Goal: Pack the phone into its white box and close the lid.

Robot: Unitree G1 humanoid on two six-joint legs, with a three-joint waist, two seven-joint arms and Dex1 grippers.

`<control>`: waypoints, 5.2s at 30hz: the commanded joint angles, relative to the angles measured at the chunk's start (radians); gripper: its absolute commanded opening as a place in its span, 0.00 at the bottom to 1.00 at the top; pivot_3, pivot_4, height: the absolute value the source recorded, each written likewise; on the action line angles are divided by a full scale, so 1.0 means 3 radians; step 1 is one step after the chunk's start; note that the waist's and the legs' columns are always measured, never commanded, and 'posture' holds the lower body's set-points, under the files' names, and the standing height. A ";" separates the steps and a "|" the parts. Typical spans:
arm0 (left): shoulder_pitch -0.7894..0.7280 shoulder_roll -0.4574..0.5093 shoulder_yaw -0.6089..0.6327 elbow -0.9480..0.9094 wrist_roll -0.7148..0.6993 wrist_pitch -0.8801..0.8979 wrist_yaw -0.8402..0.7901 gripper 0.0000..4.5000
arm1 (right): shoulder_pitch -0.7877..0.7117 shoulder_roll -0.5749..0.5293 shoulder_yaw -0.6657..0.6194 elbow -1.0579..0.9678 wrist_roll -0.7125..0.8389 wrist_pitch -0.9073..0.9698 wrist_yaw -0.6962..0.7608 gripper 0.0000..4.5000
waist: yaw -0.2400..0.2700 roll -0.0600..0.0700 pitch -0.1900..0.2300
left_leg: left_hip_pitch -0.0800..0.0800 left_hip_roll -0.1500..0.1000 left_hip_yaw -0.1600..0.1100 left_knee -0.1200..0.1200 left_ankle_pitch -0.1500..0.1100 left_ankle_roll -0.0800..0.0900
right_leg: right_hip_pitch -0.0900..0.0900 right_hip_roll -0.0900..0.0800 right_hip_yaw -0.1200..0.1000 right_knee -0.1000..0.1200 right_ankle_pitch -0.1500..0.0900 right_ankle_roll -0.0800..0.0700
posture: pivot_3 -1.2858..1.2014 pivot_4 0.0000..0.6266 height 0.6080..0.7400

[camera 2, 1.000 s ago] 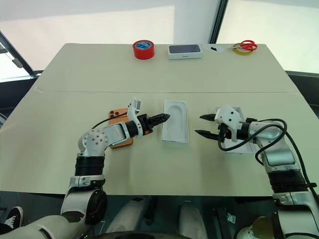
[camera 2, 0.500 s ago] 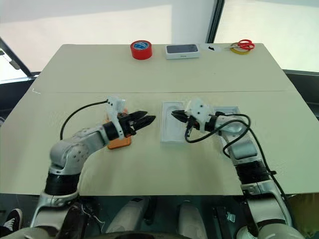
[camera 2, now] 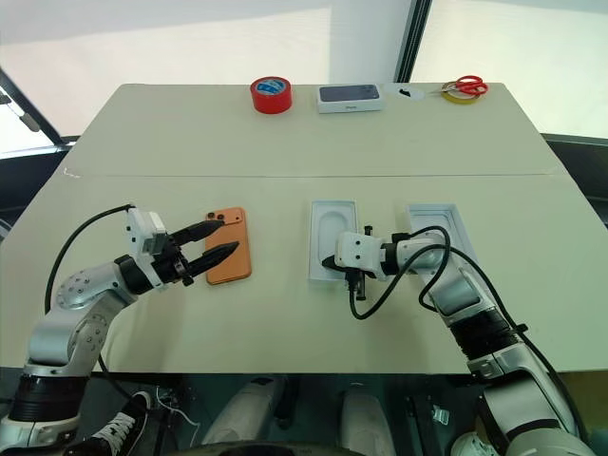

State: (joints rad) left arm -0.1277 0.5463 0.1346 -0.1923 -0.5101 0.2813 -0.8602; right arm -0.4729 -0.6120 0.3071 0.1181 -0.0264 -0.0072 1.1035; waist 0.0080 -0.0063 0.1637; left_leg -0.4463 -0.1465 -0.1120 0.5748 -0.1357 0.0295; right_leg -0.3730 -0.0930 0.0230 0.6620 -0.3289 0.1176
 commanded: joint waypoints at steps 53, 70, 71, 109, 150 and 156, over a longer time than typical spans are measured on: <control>-0.1032 -0.0335 0.0779 0.1106 -0.1185 0.3397 0.1354 0.52 | -0.1189 0.1535 0.0849 0.1190 -0.1104 0.0252 -0.0933 0.00 | -0.0074 -0.0004 -0.0016 | 0.0012 0.0006 -0.0008 -0.0004 0.0008 -0.0016 | 0.0001 0.0018 0.0000 0.0014 0.0010 0.0008 | 0.52 0.24 0.97; -0.1031 -0.0658 0.1709 0.1096 -0.2047 0.3808 0.1574 0.00 | -0.1056 0.1384 0.0004 0.0373 0.0169 0.0809 -0.0243 0.17 | -0.0074 -0.0011 -0.0009 | 0.0008 0.0007 -0.0010 -0.0009 0.0008 -0.0017 | -0.0004 0.0017 0.0000 0.0012 0.0010 0.0008 | 0.52 0.24 0.97; -0.1014 -0.0690 0.1713 0.1032 -0.2077 0.3805 0.1598 0.00 | -0.1014 0.1268 0.0019 0.0311 0.0137 0.0712 -0.0193 0.28 | -0.0065 -0.0012 -0.0010 | 0.0007 0.0007 -0.0010 -0.0008 0.0008 -0.0016 | -0.0004 0.0017 -0.0001 0.0012 0.0010 0.0008 | 0.52 0.24 0.97; -0.0972 -0.0896 0.1269 0.0547 -0.2379 0.3511 0.2047 0.00 | 0.0264 -0.0054 -0.0018 -0.0329 0.0077 -0.0264 0.0103 0.25 | -0.0056 -0.0024 -0.0005 | -0.0001 0.0010 -0.0006 -0.0001 0.0003 -0.0009 | -0.0001 0.0010 -0.0002 -0.0002 0.0008 0.0007 | 0.52 0.24 0.97; -0.1270 -0.1090 0.0857 0.1078 -0.2386 0.3160 0.2115 0.00 | -0.0330 -0.0016 -0.0496 0.0092 0.0502 0.0136 0.0143 0.99 | -0.0053 -0.0028 -0.0002 | -0.0002 0.0008 -0.0007 0.0001 0.0003 -0.0009 | 0.0000 0.0010 -0.0003 0.0000 0.0009 0.0008 | 0.52 0.24 0.97; -0.1410 -0.1180 0.0737 0.1414 -0.2112 0.2953 0.1973 0.00 | -0.0399 -0.0004 -0.0629 0.0335 0.0623 0.0134 0.0157 0.99 | -0.0069 -0.0028 -0.0001 | -0.0003 0.0008 -0.0006 0.0000 0.0003 -0.0008 | -0.0001 0.0010 -0.0003 -0.0002 0.0009 0.0008 | 0.52 0.24 0.97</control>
State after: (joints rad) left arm -0.5174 0.1979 0.3579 0.2312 -1.1542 1.2032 -0.2409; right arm -0.5658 -0.6143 0.1487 0.2342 0.1304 0.0377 1.1502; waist -0.0127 -0.0148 0.1636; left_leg -0.4471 -0.1439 -0.1140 0.5748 -0.1348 0.0271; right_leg -0.3734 -0.0899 0.0222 0.6613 -0.3261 0.1201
